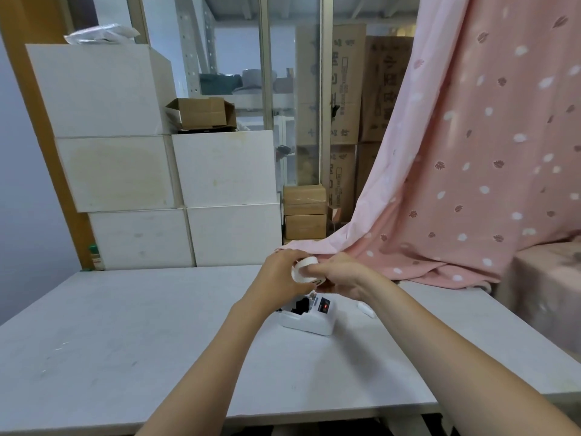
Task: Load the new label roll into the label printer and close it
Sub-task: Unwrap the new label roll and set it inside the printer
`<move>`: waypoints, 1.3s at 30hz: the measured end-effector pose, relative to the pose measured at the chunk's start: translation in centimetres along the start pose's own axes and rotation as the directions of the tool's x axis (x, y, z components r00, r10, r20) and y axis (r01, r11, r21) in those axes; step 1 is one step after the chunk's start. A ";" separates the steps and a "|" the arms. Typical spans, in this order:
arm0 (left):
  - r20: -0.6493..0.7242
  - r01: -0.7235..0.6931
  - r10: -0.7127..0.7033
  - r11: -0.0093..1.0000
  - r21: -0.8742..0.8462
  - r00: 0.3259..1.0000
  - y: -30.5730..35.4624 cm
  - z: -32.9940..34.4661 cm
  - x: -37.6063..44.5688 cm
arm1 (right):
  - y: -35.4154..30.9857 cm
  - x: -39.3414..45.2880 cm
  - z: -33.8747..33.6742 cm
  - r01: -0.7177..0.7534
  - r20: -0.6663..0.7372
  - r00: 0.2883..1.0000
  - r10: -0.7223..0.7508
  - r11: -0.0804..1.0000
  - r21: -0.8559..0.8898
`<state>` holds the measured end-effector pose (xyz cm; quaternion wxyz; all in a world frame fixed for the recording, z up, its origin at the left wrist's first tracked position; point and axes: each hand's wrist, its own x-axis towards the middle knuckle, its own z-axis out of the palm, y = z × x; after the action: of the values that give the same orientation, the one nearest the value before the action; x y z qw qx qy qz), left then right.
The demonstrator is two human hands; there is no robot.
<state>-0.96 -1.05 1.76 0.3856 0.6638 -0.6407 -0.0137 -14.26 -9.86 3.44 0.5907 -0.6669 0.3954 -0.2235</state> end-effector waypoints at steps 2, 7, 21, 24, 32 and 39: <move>0.016 0.014 -0.014 0.999 0.043 1.000 0.4 0.5 0.5 | -0.1 0.4 0.5 0.008 -0.073 0.997 -0.013 0.997 -0.074; 0.039 0.088 -0.091 0.993 0.081 0.995 0.5 1.7 2.3 | -0.8 0.9 1.2 -0.025 -0.174 0.985 -0.018 0.970 -0.243; 0.033 0.108 -0.110 0.992 0.066 0.993 0.1 3.1 2.5 | -0.7 1.0 0.9 -0.059 -0.159 0.987 0.008 0.945 -0.321; 0.019 0.108 -0.109 0.993 0.047 0.994 -0.2 3.5 2.3 | -0.5 1.4 0.9 -0.066 -0.166 0.986 0.019 0.958 -0.279; 0.056 0.130 -0.132 0.991 0.030 0.990 0.0 3.0 2.3 | 0.1 1.2 0.7 -0.133 -0.010 0.991 0.132 0.987 -0.088; 0.090 0.143 -0.146 0.989 0.041 0.985 0.7 2.8 2.2 | 0.4 1.0 0.8 -0.128 -0.033 0.992 0.126 0.988 -0.088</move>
<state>-2.56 -4.31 1.18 0.3416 0.7138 -0.6082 -0.0616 -13.14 -10.20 2.75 0.5676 -0.6632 0.4547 -0.1766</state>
